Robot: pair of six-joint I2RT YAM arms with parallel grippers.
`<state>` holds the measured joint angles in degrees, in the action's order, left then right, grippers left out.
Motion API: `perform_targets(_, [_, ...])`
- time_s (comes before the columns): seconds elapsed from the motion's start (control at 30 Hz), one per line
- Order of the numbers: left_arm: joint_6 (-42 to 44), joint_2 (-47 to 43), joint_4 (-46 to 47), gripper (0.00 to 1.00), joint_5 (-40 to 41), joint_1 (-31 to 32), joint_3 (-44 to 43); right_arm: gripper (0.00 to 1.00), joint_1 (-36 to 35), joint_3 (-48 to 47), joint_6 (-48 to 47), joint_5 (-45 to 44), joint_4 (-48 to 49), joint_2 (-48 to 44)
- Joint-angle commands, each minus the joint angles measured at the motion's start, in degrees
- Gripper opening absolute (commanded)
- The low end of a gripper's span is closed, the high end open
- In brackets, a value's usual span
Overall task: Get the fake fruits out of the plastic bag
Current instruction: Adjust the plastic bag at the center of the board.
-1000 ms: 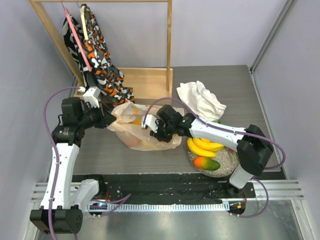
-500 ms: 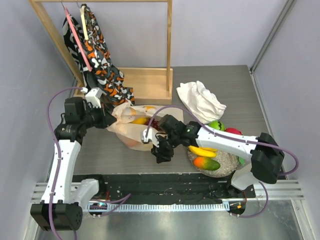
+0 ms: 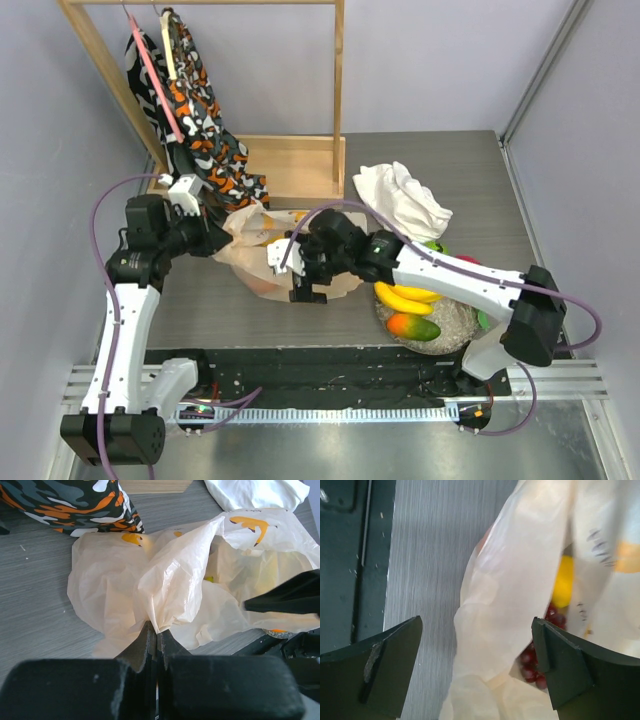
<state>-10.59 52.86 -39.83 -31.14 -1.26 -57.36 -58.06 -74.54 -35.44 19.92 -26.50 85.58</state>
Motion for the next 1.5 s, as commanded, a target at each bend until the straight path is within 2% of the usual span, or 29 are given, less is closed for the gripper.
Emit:
perform_targets(0.0, [-1.8,-0.21,0.81,0.0,-1.3,-0.33,-2.4,1.0,-3.36,5.45,-4.64,-5.58,6.27,1.6])
perform_targets(0.17, [-1.89,-0.74,0.11,0.0,-0.77,-0.41,-2.05,1.0,-8.46,12.04,-5.17,-22.96,19.01,4.15])
perform_targets(0.2, [-1.89,-0.83,0.11,0.0,-0.51,-0.33,-2.05,1.0,-8.99,13.01,-5.08,-25.87,23.9,4.76])
perform_targets(0.27, [-1.89,-1.27,0.02,0.0,-0.42,-0.33,-2.14,0.86,-9.26,14.16,-5.86,-27.92,25.27,4.95])
perform_targets(0.33, [-1.72,-1.44,0.11,0.0,-0.15,-0.41,-2.14,0.61,-9.26,11.89,-5.0,-26.7,22.39,4.68])
perform_targets(0.4, [-1.72,-1.44,0.11,0.0,-0.15,-0.33,-2.14,0.37,-9.0,8.99,-1.23,-21.61,15.99,3.81])
perform_targets(0.43, [-1.63,-1.53,0.11,0.0,-0.15,-0.41,-2.23,0.19,-8.21,6.19,0.53,-18.2,13.78,2.85])
perform_targets(0.47, [-1.63,-1.53,0.19,0.0,-0.24,-0.41,-2.14,0.08,-8.21,5.03,4.2,-14.68,11.76,2.32])
perform_targets(0.5, [-1.54,-1.62,0.11,0.0,-0.24,-0.41,-2.05,0.01,-8.29,4.24,6.07,-13.26,10.17,1.87])
perform_targets(0.53, [-1.54,-1.79,0.11,0.0,-0.33,-0.41,-1.96,0.01,-7.95,2.58,7.83,-10.55,8.67,1.26])
perform_targets(0.57, [-1.63,-1.8,0.11,0.0,-0.24,-0.41,-1.88,0.01,-7.07,1.17,10.63,-0.08,6.57,1.26])
perform_targets(0.63, [-1.19,-1.88,0.11,0.0,0.02,-0.33,-1.52,0.01,-6.28,-0.87,14.06,12.52,3.39,1.17])
perform_targets(0.67, [-0.67,-1.8,0.02,0.0,0.2,-0.33,-1.52,0.01,-5.4,-0.87,20.26,24.69,5.21,1.52])
perform_targets(0.73, [-0.14,-1.36,-0.16,0.0,1.07,-0.33,-0.74,0.01,-5.31,3.06,29.42,29.02,12.04,1.26])
perform_targets(0.77, [0.22,-0.75,-0.42,0.0,1.42,-0.33,-0.47,0.01,-5.31,7.35,32.68,29.9,19.4,0.99])
perform_targets(0.8, [0.31,-0.31,-0.51,0.0,1.52,-0.33,-0.38,0.01,-5.65,8.26,31.93,28.61,20.69,0.9])
perform_targets(0.83, [0.57,-0.04,-0.77,0.0,1.52,-0.41,-0.47,0.02,-6.44,8.1,29.49,24.85,20.0,-0.14])
perform_targets(0.87, [0.83,0.31,-0.95,0.0,1.69,-0.33,-0.64,0.2,-9.41,8.27,26.16,16.72,17.91,-1.46])
perform_targets(0.9, [0.92,0.23,-1.12,0.0,1.78,-0.33,-0.91,0.4,-10.74,8.97,20.47,1.24,18.5,-3.04])
perform_targets(0.97, [1.27,-0.21,-1.21,0.0,2.3,-0.33,-1.61,0.95,-13.47,12.73,14.64,-16.68,24.78,-6.02])
perform_targets(1.0, [1.45,-0.3,-1.21,0.0,2.22,-0.41,-1.79,1.0,-14.35,13.54,8.61,-25.89,26.22,-6.04])
perform_targets(1.13, [0.84,-1.0,-0.34,0.0,1.96,-0.41,-1.88,1.0,-14.27,16.35,-2.76,-34.31,29.04,-4.2])
perform_targets(1.23, [0.13,-1.62,0.72,0.0,1.78,-0.59,-1.61,1.0,-14.27,20.83,-9.18,-36.17,32.12,-3.14])
perform_targets(1.47, [-0.75,-2.23,1.78,0.0,1.6,-1.38,-1.35,1.0,-12.87,26.28,-13.85,-36.97,38.88,1.78])
